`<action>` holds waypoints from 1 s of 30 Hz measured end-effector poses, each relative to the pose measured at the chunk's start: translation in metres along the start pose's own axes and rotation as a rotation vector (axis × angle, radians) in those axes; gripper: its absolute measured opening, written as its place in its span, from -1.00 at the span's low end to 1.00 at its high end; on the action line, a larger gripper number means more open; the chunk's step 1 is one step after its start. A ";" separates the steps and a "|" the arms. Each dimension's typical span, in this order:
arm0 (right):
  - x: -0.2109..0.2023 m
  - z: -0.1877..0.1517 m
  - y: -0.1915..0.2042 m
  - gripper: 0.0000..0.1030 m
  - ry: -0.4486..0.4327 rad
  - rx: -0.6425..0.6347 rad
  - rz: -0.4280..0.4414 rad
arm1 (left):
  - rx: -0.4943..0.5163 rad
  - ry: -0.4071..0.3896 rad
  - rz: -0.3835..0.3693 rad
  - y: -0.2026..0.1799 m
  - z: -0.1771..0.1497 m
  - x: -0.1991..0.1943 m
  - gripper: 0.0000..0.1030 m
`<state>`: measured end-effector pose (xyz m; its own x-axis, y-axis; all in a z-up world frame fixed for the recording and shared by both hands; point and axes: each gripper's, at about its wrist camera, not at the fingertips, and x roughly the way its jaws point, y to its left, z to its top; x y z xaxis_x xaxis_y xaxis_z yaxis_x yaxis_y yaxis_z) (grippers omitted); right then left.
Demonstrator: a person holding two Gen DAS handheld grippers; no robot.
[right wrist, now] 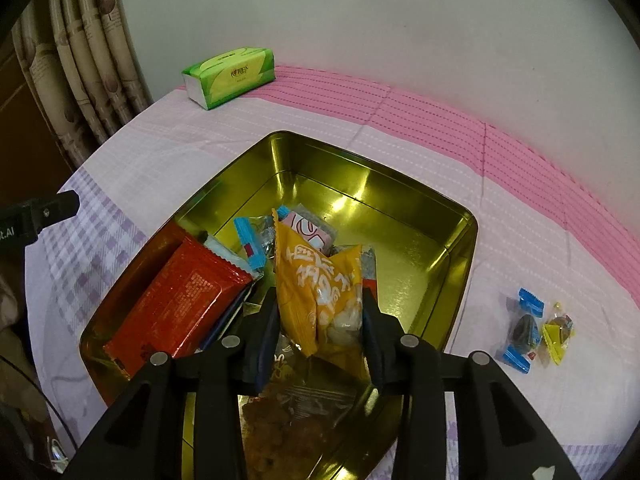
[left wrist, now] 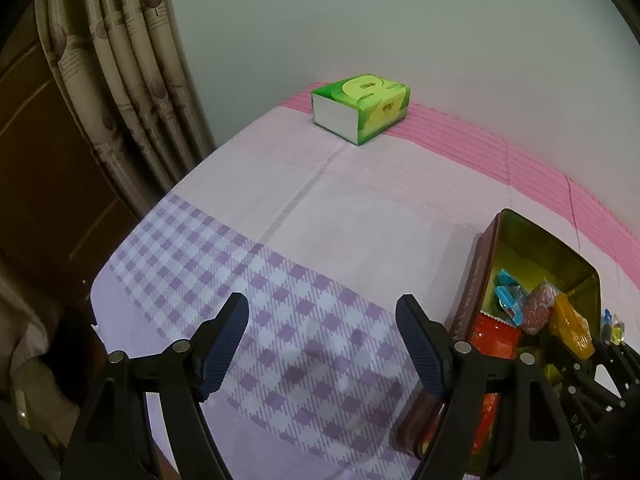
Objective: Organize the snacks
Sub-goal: 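Open the right tool to drop the yellow bag into the tin, then grasp the yellow-wrapped round cake on the cloth with right tool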
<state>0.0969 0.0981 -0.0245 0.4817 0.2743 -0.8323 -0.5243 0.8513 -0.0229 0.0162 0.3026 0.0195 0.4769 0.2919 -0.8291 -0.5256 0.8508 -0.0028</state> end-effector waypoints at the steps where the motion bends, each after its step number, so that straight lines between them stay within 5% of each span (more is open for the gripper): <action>1: -0.001 -0.001 -0.001 -0.28 0.000 0.003 0.003 | 0.002 0.000 0.000 -0.001 0.000 0.000 0.48; 30: -0.032 -0.004 -0.012 0.12 -0.056 0.069 0.067 | 0.043 -0.005 -0.004 -0.010 -0.003 -0.002 0.49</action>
<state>0.0847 0.0778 0.0007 0.4868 0.3551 -0.7981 -0.5085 0.8581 0.0716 0.0188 0.2920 0.0191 0.4829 0.2907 -0.8260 -0.4929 0.8699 0.0180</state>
